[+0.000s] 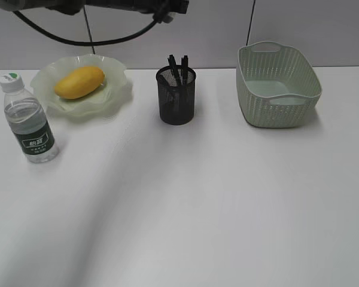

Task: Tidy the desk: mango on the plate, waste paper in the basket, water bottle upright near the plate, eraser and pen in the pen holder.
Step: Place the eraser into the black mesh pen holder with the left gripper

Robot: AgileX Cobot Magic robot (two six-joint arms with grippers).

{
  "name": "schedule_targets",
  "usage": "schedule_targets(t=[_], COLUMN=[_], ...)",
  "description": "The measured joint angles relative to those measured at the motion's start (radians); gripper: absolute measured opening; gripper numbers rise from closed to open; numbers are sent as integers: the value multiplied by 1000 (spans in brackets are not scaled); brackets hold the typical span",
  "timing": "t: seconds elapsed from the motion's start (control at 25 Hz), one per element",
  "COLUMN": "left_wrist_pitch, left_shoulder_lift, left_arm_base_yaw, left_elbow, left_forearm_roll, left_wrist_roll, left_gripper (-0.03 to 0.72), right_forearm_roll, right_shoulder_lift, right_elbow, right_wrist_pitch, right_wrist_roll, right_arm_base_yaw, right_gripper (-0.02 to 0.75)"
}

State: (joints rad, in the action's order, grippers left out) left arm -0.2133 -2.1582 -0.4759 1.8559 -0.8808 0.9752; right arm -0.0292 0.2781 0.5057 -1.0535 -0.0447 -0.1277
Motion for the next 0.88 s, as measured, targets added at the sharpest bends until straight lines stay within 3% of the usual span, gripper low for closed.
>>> schedule_targets(t=[0.2, 0.88], left_wrist_pitch=[-7, -11], left_shoulder_lift=[-45, -58], left_arm_base_yaw=[-2, -5], left_elbow=[-1, -141], left_forearm_roll=[-84, -121], left_wrist_roll=[0, 0], left_gripper=[149, 149], right_forearm_roll=[0, 0], right_shoulder_lift=[0, 0], right_elbow=[0, 0], right_wrist_pitch=[1, 1], right_wrist_roll=[0, 0], right_arm_base_yaw=[0, 0], right_gripper=[478, 478])
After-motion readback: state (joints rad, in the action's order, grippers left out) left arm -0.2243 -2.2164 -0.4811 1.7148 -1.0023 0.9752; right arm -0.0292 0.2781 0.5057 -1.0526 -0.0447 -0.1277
